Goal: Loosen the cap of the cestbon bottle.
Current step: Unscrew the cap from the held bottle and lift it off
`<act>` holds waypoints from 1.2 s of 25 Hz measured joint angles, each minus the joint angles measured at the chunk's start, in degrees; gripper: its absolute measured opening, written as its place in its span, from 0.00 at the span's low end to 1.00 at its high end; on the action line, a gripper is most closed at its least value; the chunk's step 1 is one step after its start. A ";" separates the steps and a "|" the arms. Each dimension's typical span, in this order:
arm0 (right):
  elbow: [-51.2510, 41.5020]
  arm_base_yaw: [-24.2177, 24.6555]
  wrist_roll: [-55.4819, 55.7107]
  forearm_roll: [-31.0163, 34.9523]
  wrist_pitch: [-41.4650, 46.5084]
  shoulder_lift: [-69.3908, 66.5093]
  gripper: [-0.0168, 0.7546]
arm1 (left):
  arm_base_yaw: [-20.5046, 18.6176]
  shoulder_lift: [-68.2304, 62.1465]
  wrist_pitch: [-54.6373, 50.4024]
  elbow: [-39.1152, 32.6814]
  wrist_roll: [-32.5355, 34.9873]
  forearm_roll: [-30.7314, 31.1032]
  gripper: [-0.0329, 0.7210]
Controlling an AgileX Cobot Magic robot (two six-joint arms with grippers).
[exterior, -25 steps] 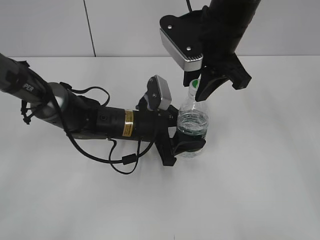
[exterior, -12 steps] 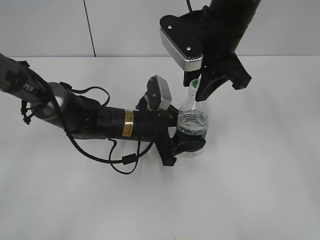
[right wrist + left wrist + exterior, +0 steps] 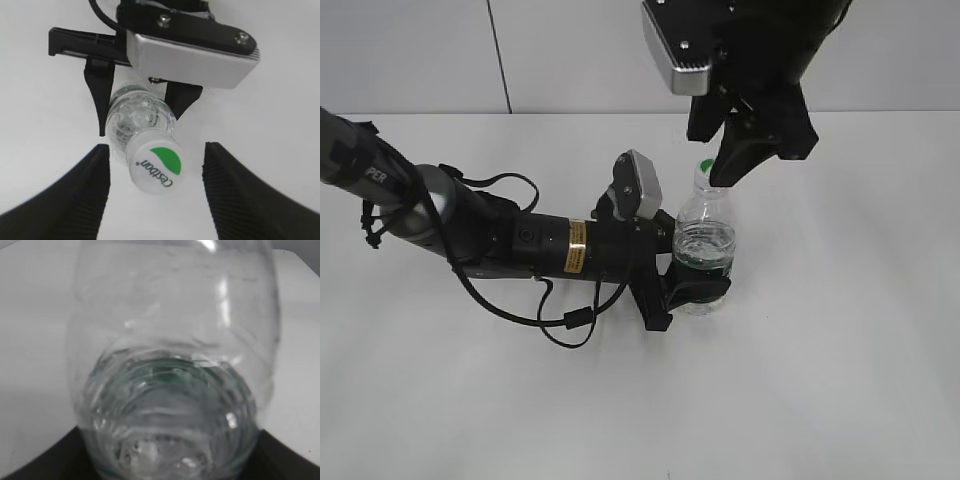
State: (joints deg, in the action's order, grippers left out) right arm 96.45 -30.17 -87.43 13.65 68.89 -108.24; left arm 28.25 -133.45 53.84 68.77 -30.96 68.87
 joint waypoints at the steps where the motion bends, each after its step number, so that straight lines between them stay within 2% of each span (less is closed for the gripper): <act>1: 0.00 0.00 2.12 0.06 0.14 0.50 0.61 | 0.00 0.00 0.00 0.00 0.00 0.00 0.59; 6: 0.00 0.00 23.05 0.19 0.45 3.55 0.61 | 0.00 0.00 0.00 0.00 0.00 0.00 0.59; 12: 0.00 0.00 66.01 0.56 0.70 5.69 0.61 | 0.00 0.00 0.00 0.00 0.00 0.00 0.59; 14: 0.00 0.00 77.07 0.29 0.70 5.69 0.61 | 0.00 0.00 0.00 0.00 0.00 0.00 0.59; 20: 0.00 0.00 87.43 0.29 0.75 3.53 0.61 | 0.00 0.00 0.00 0.00 0.00 0.00 0.59; 30: 0.00 0.00 89.93 -0.76 0.81 -1.31 0.61 | 0.00 0.00 0.00 0.00 0.00 0.00 0.59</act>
State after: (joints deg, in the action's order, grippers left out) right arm 96.45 -30.17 2.50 12.89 69.70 -109.54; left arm 28.25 -133.45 53.84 68.77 -30.96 68.87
